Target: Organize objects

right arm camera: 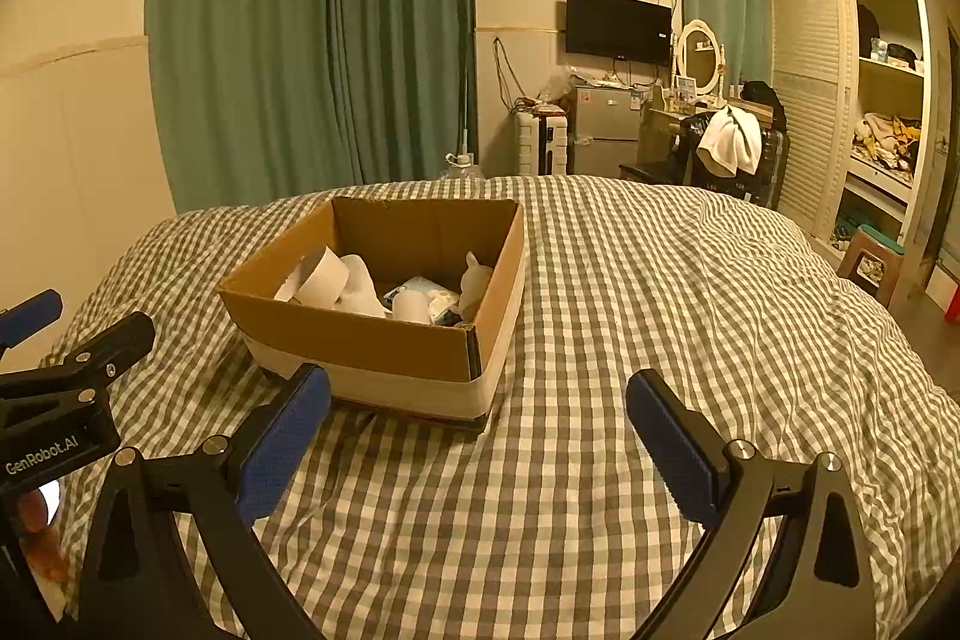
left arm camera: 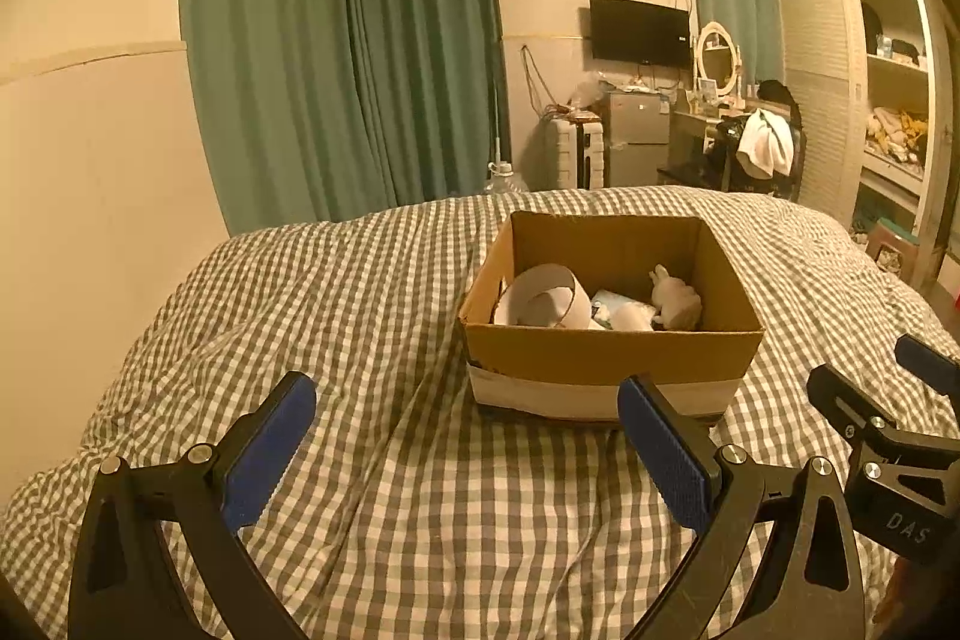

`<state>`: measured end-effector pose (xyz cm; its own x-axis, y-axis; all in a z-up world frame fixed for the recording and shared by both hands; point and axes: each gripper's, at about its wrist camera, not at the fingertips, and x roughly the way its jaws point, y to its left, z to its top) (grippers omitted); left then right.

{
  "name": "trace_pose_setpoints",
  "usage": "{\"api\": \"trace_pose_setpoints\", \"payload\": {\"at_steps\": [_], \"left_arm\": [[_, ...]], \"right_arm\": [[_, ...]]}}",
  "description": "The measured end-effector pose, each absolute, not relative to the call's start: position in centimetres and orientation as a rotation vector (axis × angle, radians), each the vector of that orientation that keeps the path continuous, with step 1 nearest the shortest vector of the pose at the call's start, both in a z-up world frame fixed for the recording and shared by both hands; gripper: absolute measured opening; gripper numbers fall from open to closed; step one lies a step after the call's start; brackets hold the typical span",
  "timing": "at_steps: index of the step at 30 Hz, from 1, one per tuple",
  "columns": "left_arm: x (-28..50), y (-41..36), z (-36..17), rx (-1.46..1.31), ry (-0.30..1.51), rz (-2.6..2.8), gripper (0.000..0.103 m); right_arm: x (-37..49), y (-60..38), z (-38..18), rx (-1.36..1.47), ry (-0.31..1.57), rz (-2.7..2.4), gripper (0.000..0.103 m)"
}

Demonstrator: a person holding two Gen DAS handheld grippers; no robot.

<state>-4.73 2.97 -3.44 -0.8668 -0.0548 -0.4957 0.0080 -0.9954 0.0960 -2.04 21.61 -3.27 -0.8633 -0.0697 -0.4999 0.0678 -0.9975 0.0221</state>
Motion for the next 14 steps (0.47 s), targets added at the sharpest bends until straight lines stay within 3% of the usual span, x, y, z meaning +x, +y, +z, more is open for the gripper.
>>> {"api": "trace_pose_setpoints", "payload": {"at_steps": [14], "left_arm": [[-4.44,3.23,-3.73,0.793,-0.185,-2.996,0.103]], "right_arm": [[-2.04,21.30,-3.48,0.801,0.004,-2.957,0.099]]}}
